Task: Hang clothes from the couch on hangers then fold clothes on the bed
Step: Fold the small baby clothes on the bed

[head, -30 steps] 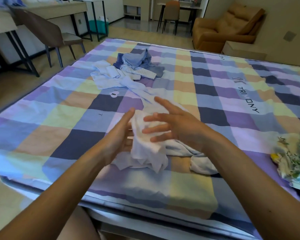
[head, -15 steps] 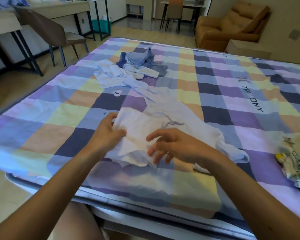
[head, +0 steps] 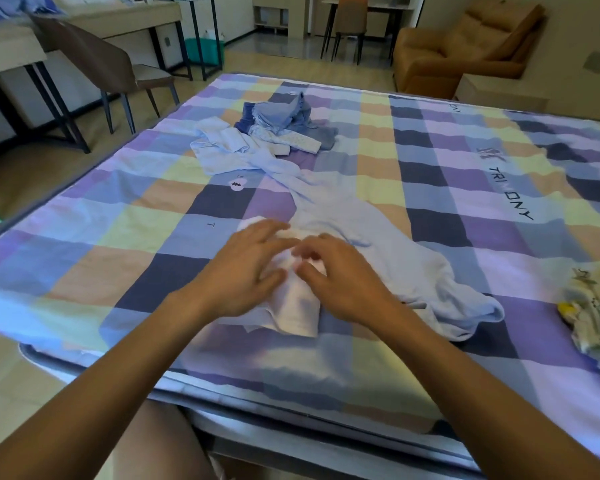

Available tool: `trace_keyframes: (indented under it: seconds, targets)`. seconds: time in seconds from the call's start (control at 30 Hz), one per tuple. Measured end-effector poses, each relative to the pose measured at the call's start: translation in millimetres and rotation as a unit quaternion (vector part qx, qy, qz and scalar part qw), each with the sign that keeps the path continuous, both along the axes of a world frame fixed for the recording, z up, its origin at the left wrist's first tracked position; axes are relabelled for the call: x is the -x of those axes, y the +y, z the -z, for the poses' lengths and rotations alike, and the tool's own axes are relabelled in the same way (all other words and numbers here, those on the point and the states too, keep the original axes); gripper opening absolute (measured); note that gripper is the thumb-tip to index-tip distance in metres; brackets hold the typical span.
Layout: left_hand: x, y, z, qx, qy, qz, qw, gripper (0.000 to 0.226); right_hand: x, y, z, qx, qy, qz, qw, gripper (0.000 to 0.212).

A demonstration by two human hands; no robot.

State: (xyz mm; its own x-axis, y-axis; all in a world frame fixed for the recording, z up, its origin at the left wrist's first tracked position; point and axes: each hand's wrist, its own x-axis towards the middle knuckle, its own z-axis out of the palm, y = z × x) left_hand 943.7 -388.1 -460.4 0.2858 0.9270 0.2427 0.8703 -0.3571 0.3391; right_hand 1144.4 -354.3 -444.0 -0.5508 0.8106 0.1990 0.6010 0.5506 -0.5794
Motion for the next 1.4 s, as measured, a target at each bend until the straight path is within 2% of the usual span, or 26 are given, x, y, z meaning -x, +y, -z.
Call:
trace_keyframes:
  seconds: [0.07, 0.1, 0.17, 0.23, 0.33, 0.43, 0.5, 0.53, 0.63, 0.73, 0.87, 1.0, 1.07, 1.17, 1.3, 1.4]
  targets:
    - [2, 1, 16, 0.105, 0.052, 0.005, 0.993, 0.1, 8, 2, 18, 0.023, -0.097, -0.012, 0.995, 0.056]
    - [5, 0, 25, 0.132, 0.088, -0.008, 0.987, 0.108, 10, 0, 29, 0.04, -0.168, -0.018, 0.985, 0.064]
    - [10, -5, 38, 0.151, 0.101, -0.031, 0.983, 0.108, 9, -6, 50, 0.048, -0.246, -0.017, 0.968, 0.08]
    - [13, -12, 37, 0.175, 0.072, -0.061, 0.98, 0.111, 4, -8, 57, 0.04, -0.241, 0.008, 0.97, 0.084]
    - [14, -20, 27, 0.2, 0.018, -0.155, 0.967, 0.118, -1, -15, 47, 0.032, -0.176, 0.09, 0.98, 0.077]
    - [2, -19, 19, 0.149, -0.042, -0.241, 0.958, 0.094, 2, -22, 45, -0.018, -0.111, 0.129, 0.985, 0.069]
    - [-4, -17, 16, 0.144, -0.122, -0.252, 0.949, 0.076, 7, -23, 44, 0.026, -0.045, 0.126, 0.991, 0.068]
    - [-5, -17, 15, 0.143, -0.152, -0.254, 0.944, 0.07, 8, -21, 44, 0.068, 0.022, 0.126, 0.989, 0.062]
    - [-8, -24, 10, 0.116, -0.268, -0.281, 0.914, 0.057, 10, -18, 40, 0.162, 0.219, 0.119, 0.955, 0.046]
    - [-16, -39, 6, 0.07, -0.367, -0.286, 0.882, 0.049, 5, -19, 39, 0.21, 0.263, 0.107, 0.936, 0.051]
    - [-45, -53, -9, 0.018, -0.405, -0.254, 0.878, 0.05, -19, -15, 14, 0.213, 0.282, 0.103, 0.93, 0.057]
    - [-105, -40, -33, 0.024, -0.377, -0.141, 0.915, 0.042, -94, -15, -35, 0.148, 0.278, 0.12, 0.942, 0.058]
    - [-150, -26, -48, 0.017, -0.37, -0.067, 0.926, 0.037, -150, -18, -57, 0.106, 0.286, 0.162, 0.939, 0.059]
    - [-238, -3, -71, 0.026, -0.393, 0.041, 0.918, 0.038, -243, -29, -84, 0.037, 0.285, 0.252, 0.924, 0.057]
    - [-351, 25, -96, 0.071, -0.384, 0.131, 0.911, 0.041, -350, -38, -106, -0.014, 0.286, 0.372, 0.883, 0.055]
    - [-414, 46, -95, 0.098, -0.324, 0.154, 0.928, 0.047, -403, -27, -100, -0.043, 0.208, 0.449, 0.868, 0.05]
